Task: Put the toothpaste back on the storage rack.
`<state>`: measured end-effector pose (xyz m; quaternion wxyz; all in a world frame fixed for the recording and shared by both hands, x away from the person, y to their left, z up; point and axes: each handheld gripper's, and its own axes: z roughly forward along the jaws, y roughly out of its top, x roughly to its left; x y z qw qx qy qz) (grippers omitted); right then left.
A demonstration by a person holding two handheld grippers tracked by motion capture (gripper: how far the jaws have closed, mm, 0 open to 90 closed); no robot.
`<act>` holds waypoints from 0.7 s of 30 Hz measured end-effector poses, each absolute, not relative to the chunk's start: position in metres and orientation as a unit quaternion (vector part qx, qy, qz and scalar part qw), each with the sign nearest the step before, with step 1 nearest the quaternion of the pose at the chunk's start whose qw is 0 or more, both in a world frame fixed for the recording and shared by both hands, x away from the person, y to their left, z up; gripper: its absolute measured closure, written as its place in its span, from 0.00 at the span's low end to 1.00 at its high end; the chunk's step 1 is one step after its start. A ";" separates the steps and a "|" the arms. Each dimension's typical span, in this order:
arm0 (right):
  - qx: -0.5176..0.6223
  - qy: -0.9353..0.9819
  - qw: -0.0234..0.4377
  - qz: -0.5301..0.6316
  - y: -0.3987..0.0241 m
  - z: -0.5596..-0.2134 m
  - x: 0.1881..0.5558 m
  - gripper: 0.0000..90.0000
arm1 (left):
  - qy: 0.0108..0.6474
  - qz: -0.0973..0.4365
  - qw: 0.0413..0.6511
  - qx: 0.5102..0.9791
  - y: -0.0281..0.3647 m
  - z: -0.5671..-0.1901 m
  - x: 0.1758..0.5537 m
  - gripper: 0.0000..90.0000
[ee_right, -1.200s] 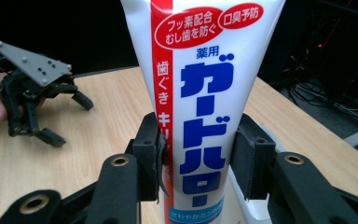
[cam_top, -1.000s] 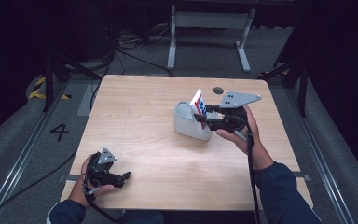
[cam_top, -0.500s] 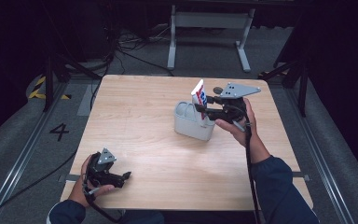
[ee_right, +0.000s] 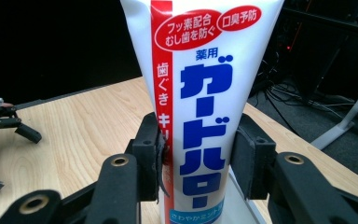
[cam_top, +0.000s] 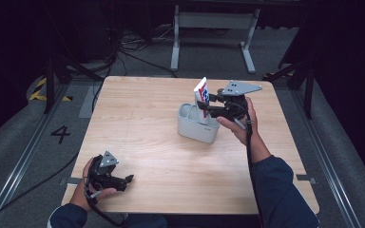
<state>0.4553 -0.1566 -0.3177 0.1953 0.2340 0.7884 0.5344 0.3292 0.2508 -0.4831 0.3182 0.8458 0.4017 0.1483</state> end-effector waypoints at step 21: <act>0.239 0.795 0.195 0.522 -0.148 -0.333 0.472 0.66 | 0.404 0.148 0.319 0.845 0.251 -0.483 0.329 0.01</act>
